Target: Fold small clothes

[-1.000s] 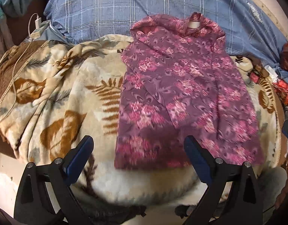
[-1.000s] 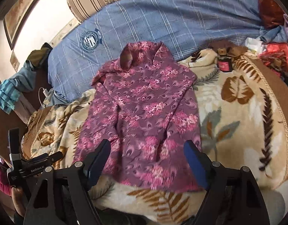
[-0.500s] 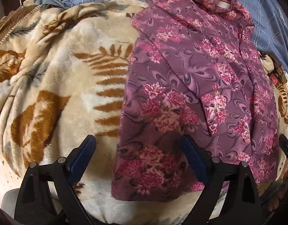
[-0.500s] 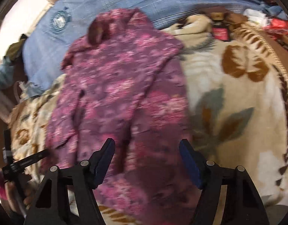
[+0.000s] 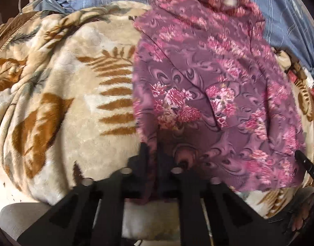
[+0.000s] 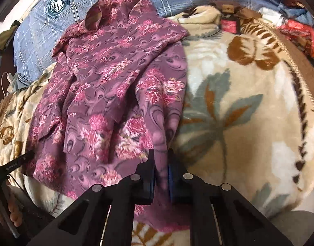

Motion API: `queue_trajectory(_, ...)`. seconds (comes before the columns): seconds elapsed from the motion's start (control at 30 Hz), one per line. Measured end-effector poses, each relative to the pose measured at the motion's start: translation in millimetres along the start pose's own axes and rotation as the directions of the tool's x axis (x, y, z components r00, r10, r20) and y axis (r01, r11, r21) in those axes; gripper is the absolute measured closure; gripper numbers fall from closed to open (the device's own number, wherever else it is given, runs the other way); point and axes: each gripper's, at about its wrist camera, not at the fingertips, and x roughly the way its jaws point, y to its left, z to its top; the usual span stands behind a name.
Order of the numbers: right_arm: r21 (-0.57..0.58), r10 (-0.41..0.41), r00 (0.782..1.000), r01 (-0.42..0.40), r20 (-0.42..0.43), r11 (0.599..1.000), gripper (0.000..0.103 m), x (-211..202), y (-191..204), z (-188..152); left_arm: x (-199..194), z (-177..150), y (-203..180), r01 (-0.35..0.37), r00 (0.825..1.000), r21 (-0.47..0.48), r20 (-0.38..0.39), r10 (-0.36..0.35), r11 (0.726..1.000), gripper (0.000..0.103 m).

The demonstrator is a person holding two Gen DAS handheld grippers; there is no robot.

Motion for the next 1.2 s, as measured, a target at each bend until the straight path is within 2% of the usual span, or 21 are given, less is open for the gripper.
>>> queue_trajectory(0.1,0.04,0.037,0.999,-0.039,0.037,0.998,0.098,-29,-6,-2,-29,-9,14,-0.02,0.998,-0.013,0.053,0.021,1.0,0.1)
queue_trajectory(0.17,0.067,0.049,0.998,-0.052,0.048,0.996,0.1,-49,-10,-8,-50,-19,31,0.013,0.999,-0.033,0.041,-0.012,0.999,0.1)
queue_trajectory(0.23,0.099,0.11,0.993,-0.113,0.03,0.989,0.1,-66,-16,-14,-67,-26,42,0.009,0.999,-0.034,0.039,-0.008,0.999,0.1)
queue_trajectory(0.37,0.041,0.111,0.994,-0.111,-0.012,0.993,0.1,-93,-6,-33,-75,-41,58,-0.014,1.0,-0.054,-0.004,0.014,0.998,0.1)
queue_trajectory(0.4,0.027,0.109,0.994,-0.108,-0.026,0.994,0.1,-95,-3,-38,-71,-43,56,-0.03,0.999,-0.048,-0.017,0.029,0.998,0.099)
queue_trajectory(0.47,0.02,0.09,0.995,-0.089,-0.052,0.996,0.097,-87,1,-45,-57,-47,52,-0.154,0.987,-0.004,-0.052,0.153,0.988,0.098)
queue_trajectory(0.5,0.021,0.073,0.995,-0.071,-0.075,0.997,0.093,-77,2,-47,-51,-50,48,-0.169,0.984,0.002,-0.059,0.169,0.986,0.093)
queue_trajectory(0.53,0.036,0.066,0.993,-0.062,-0.096,0.997,0.092,-67,0,-45,-48,-52,49,-0.167,0.983,0.003,-0.073,0.167,0.986,0.085)
queue_trajectory(0.6,0.102,0.105,0.988,-0.094,-0.11,0.99,0.088,-62,-8,-43,-60,-53,51,-0.112,0.993,-0.023,-0.043,0.111,0.993,0.076)
queue_trajectory(0.63,0.129,0.13,0.988,-0.119,-0.079,0.984,0.086,-67,-13,-39,-71,-55,48,-0.089,0.996,-0.026,-0.008,0.089,0.996,0.068)
queue_trajectory(0.67,0.151,0.148,0.989,-0.141,-0.031,0.978,0.069,-77,-18,-36,-85,-55,42,-0.063,0.997,-0.016,0.043,0.064,0.998,0.062)
queue_trajectory(0.7,0.164,0.169,0.986,-0.169,0.018,0.972,0.05,-87,-20,-32,-95,-54,36,-0.042,0.996,0.0,0.077,0.042,0.999,0.051)
queue_trajectory(0.73,0.166,0.19,0.98,-0.198,0.064,0.966,0.043,-98,-22,-26,-107,-52,25,-0.007,0.994,0.026,0.109,0.004,1.0,0.045)
queue_trajectory(0.83,0.112,0.25,0.952,-0.272,0.179,0.956,0.04,-130,-16,8,-126,-42,-16,0.127,0.981,0.127,0.131,-0.144,0.984,0.039)
queue_trajectory(0.9,0.047,0.296,0.927,-0.314,0.233,0.948,0.038,-147,-7,43,-125,-32,-52,0.247,0.957,0.183,0.111,-0.27,0.952,0.032)
queue_trajectory(0.93,0.03,0.317,0.912,-0.336,0.261,0.941,0.036,-154,-5,58,-121,-27,-65,0.287,0.946,0.199,0.093,-0.31,0.937,0.03)
queue_trajectory(1.0,0.01,0.377,0.875,-0.399,0.305,0.917,0.024,-163,-5,90,-106,-16,-92,0.346,0.929,0.219,0.052,-0.365,0.912,0.029)
queue_trajectory(1.03,-0.017,0.4,0.861,-0.416,0.314,0.909,0.022,-163,-1,102,-90,-11,-109,0.375,0.919,0.233,0.028,-0.392,0.897,0.027)
queue_trajectory(1.1,-0.037,0.434,0.84,-0.448,0.324,0.893,0.021,-156,-2,135,-53,-6,-135,0.39,0.919,0.256,-0.043,-0.392,0.885,0.027)
queue_trajectory(1.17,-0.014,0.436,0.841,-0.456,0.319,0.89,0.021,-130,-10,166,-24,-9,-148,0.367,0.93,0.238,-0.12,-0.347,0.899,0.027)
queue_trajectory(1.2,-0.001,0.432,0.846,-0.454,0.314,0.891,0.021,-116,-14,175,-7,-10,-150,0.384,0.92,0.204,-0.162,-0.356,0.9,0.028)
